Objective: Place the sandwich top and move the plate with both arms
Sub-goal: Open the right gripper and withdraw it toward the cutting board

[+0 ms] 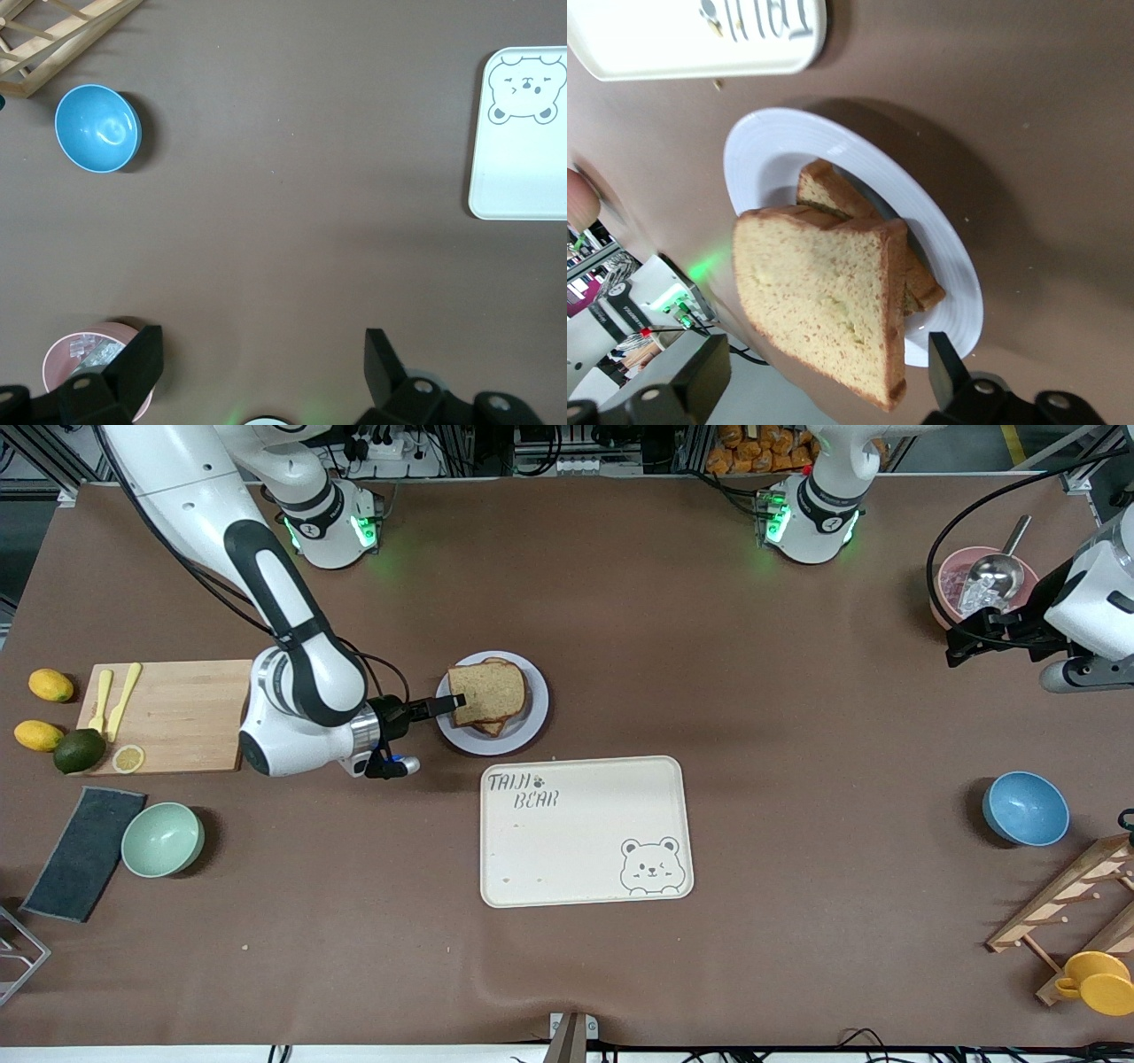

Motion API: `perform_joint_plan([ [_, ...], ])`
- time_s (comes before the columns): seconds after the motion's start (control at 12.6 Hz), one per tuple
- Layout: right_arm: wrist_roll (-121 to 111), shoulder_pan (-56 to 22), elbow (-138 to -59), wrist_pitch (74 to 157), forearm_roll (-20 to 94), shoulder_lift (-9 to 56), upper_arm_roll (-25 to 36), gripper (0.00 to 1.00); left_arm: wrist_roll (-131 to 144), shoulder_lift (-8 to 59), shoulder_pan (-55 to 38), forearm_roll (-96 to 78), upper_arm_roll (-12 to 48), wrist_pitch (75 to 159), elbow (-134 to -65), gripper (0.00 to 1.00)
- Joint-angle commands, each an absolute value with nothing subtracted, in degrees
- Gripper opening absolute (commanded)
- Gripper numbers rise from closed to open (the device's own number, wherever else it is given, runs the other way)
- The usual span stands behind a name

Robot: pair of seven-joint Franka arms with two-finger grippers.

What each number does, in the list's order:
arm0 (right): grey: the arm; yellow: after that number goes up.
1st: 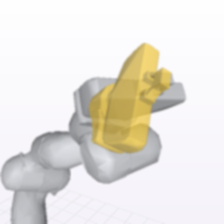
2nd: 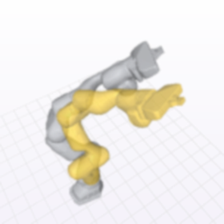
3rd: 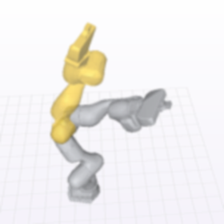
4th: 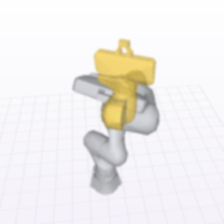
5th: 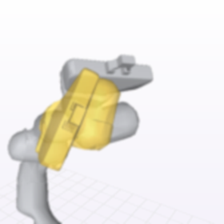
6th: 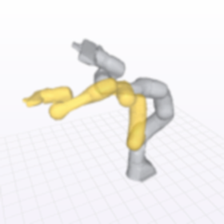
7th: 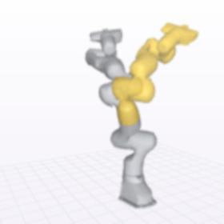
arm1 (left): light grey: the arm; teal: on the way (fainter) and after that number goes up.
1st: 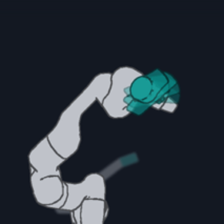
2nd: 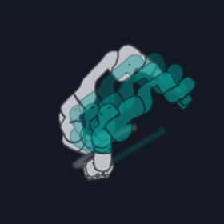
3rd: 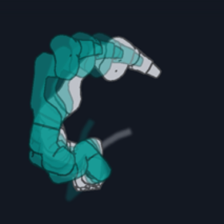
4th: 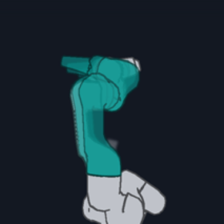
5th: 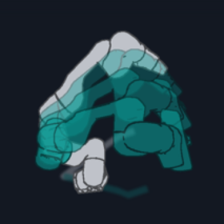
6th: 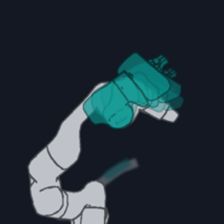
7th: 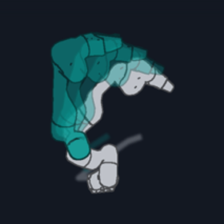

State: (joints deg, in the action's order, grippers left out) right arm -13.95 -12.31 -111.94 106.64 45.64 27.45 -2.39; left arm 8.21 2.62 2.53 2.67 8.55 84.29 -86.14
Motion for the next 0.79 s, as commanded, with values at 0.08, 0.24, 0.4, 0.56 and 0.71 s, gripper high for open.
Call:
perform_joint_plan([
  [0.08,-12.7,-11.3,-106.8,100.2,41.1,27.0,2.6,1.00,8.0,2.1,2.5,2.8,8.5,84.6,-86.1,1.00],
  [0.24,-12.7,-10.3,-102.9,95.0,36.8,27.1,5.3,1.00,8.1,2.0,2.5,2.8,8.5,84.6,-86.1,1.00],
  [0.4,-12.7,-8.4,-99.8,91.8,32.7,27.0,7.1,1.00,8.1,2.0,2.5,2.8,8.6,84.6,-86.2,1.00],
  [0.56,-13.2,-5.6,-96.3,91.5,25.8,26.8,8.1,1.00,8.1,2.1,2.5,2.8,8.6,84.6,-86.2,1.00],
  [0.71,-13.7,-1.7,-93.5,89.9,21.0,26.5,8.2,1.00,8.2,2.1,2.4,2.6,8.7,84.6,-86.2,1.00],
])
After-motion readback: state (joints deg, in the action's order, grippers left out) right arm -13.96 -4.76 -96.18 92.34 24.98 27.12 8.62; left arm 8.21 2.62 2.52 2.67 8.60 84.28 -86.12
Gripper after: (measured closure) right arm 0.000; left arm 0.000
